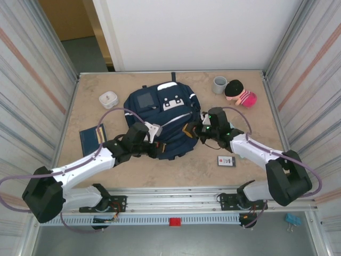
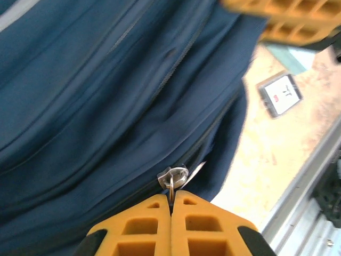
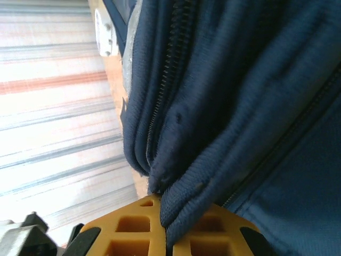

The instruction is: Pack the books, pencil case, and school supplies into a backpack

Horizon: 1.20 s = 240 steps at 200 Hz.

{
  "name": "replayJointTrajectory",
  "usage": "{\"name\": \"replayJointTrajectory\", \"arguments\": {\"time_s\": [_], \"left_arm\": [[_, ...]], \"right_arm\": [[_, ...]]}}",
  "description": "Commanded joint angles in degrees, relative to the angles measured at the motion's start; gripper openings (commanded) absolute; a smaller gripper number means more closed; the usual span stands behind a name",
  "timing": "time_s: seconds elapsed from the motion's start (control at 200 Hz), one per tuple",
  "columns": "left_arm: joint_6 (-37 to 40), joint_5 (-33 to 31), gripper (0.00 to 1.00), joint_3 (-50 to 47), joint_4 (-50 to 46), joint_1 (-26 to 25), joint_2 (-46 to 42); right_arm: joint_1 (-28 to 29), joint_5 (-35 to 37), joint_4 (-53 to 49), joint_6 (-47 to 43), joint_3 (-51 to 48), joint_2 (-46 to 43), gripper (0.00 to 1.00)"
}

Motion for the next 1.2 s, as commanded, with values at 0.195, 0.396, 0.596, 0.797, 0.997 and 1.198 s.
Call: {"name": "replayJointTrajectory", "arguments": {"time_s": [0.195, 0.396, 0.596, 0.797, 0.997, 1.198], "left_arm": [[5.09, -4.6, 0.0, -4.05, -4.35, 5.21, -4.74], [7.15, 5.0, 0.0, -2.06, 2.23, 6.16, -3.63], [9.48, 10.57, 0.0, -0.14, 3.36, 6.16, -2.53], [10.57, 11.03, 0.0, 0.12, 3.49, 6.32, -2.98], [10.61, 11.27, 0.0, 0.6, 4.1, 6.42, -3.35], [9.81, 11.67, 0.0, 0.58, 4.54, 6.5, -4.17]], "right_arm": [[-9.84, -8.55, -13.18, -18.69, 10.14, -5.4, 0.11], [-7.25, -0.83, -18.92, -40.57, 13.85, -8.42, 0.68], [6.66, 11.75, -18.6, -75.47, 10.89, -11.85, 0.79], [11.16, 10.73, -18.85, -86.91, 12.58, -5.26, 0.79], [13.77, 3.07, -19.28, -91.56, 13.21, -0.25, 0.79], [15.6, 1.98, -19.97, -94.21, 14.64, 6.26, 0.77]]}}
